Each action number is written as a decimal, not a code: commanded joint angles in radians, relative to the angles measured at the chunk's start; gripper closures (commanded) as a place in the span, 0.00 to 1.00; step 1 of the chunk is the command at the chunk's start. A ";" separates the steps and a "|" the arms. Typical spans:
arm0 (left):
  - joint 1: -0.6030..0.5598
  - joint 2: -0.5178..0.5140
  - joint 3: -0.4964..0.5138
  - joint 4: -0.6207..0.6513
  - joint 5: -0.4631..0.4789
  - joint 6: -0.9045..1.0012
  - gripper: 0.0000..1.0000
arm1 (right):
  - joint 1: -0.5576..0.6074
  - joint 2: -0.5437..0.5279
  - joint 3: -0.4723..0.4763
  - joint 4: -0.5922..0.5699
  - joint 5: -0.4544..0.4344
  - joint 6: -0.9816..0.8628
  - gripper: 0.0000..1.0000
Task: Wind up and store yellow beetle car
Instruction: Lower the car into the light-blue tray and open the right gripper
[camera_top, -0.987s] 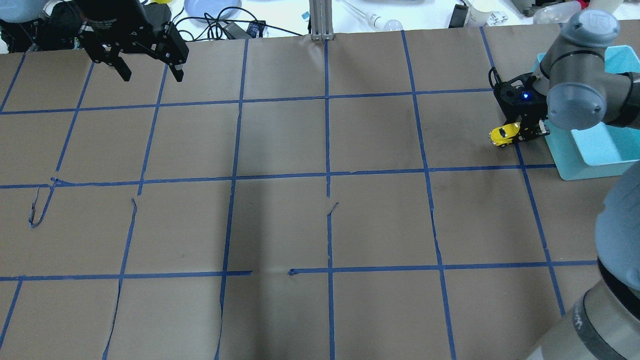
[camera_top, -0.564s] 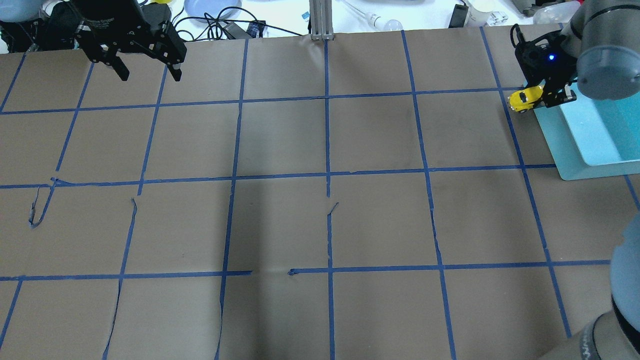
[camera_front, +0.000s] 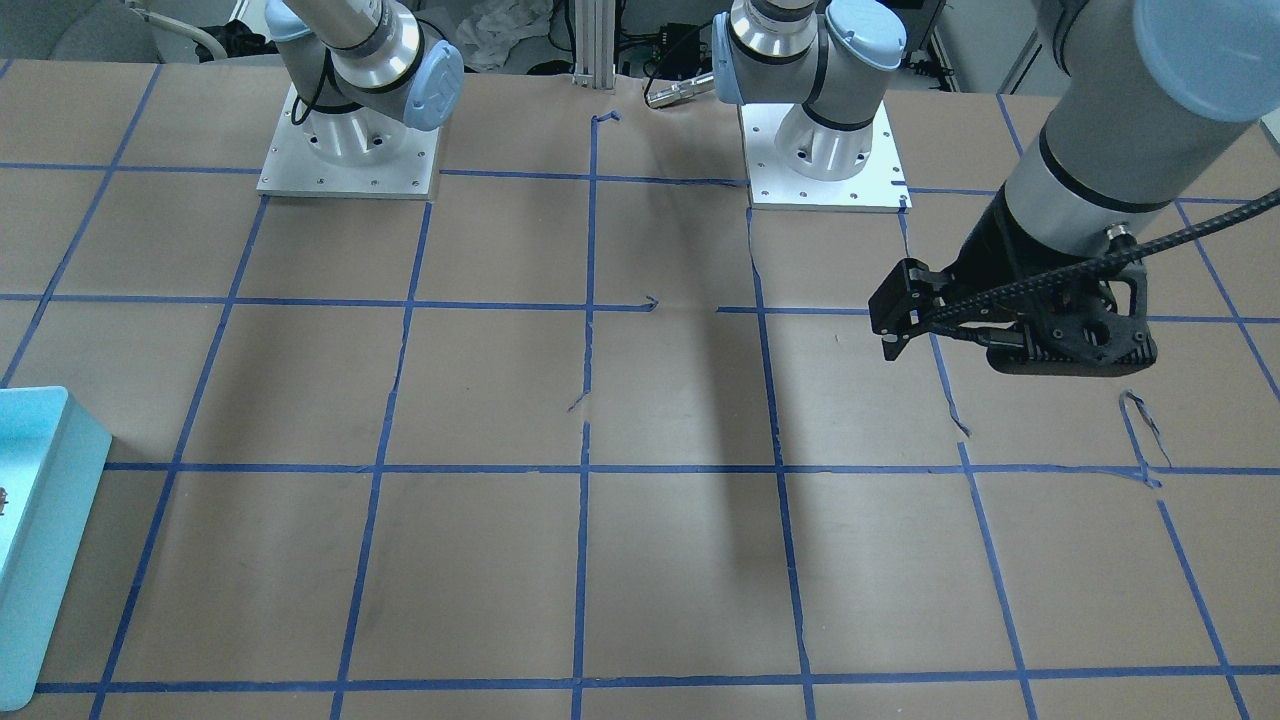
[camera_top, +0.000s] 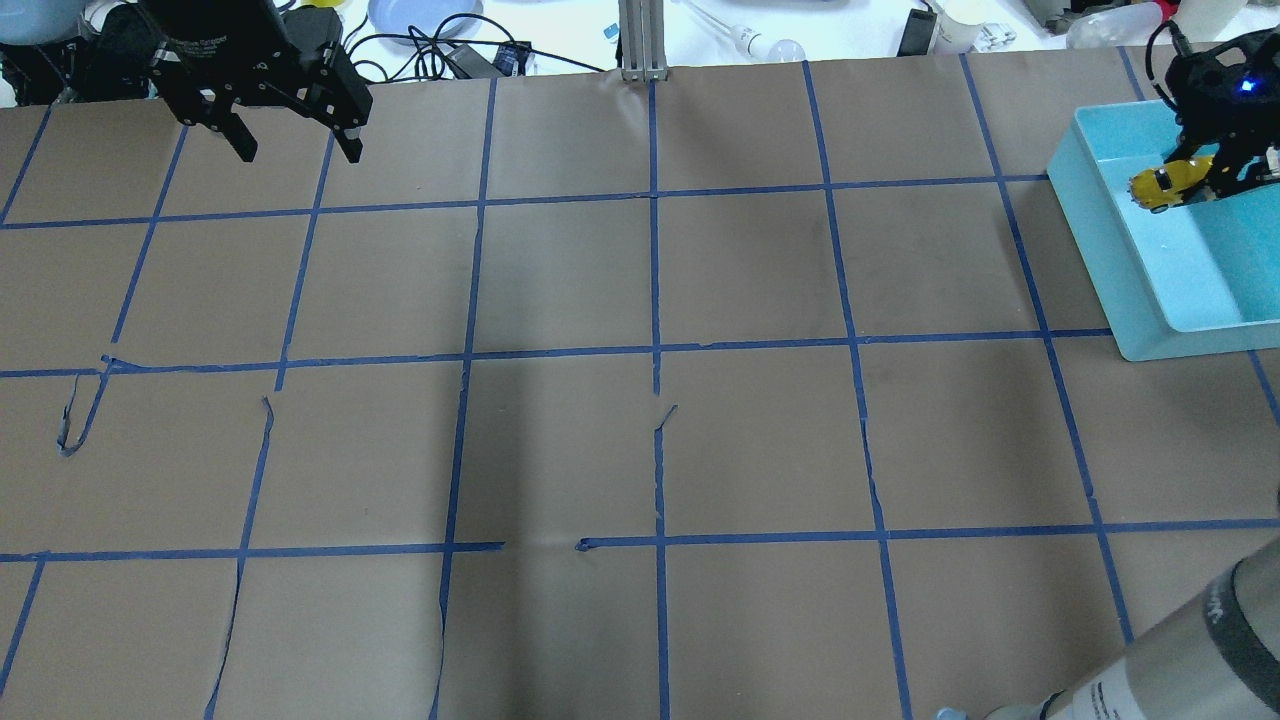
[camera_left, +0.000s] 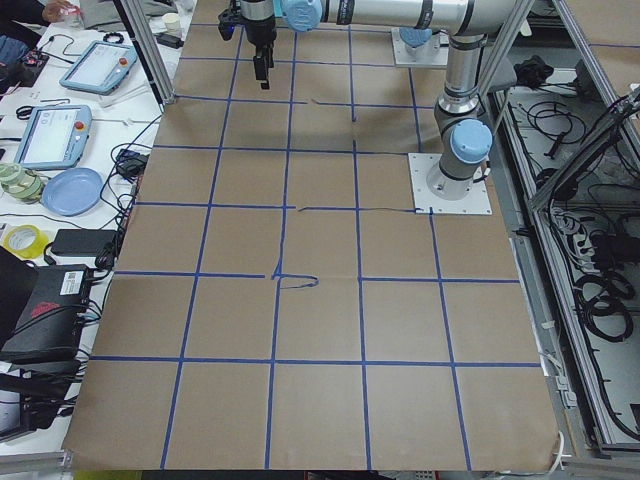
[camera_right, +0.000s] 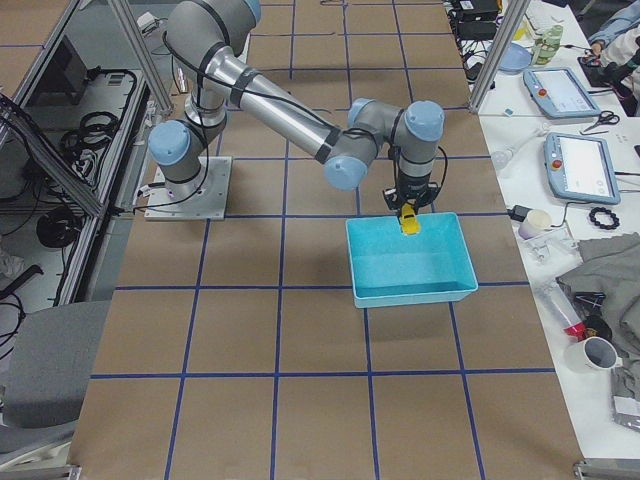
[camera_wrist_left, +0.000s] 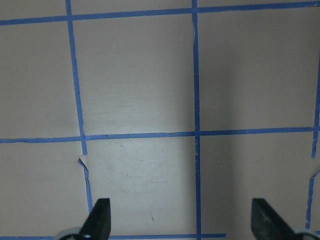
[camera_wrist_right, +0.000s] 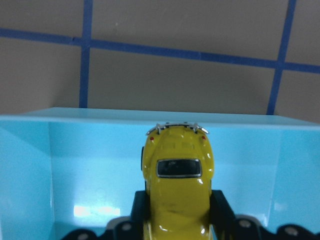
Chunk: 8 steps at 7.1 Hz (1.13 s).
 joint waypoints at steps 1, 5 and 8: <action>0.000 0.000 0.000 0.000 0.000 0.000 0.00 | -0.095 0.079 0.004 -0.005 0.032 -0.098 1.00; -0.002 0.000 0.000 0.000 -0.002 0.000 0.00 | -0.097 0.123 0.019 -0.052 0.021 -0.148 1.00; 0.003 0.011 0.000 -0.002 -0.011 0.010 0.00 | -0.097 0.111 0.037 -0.054 0.024 -0.134 0.39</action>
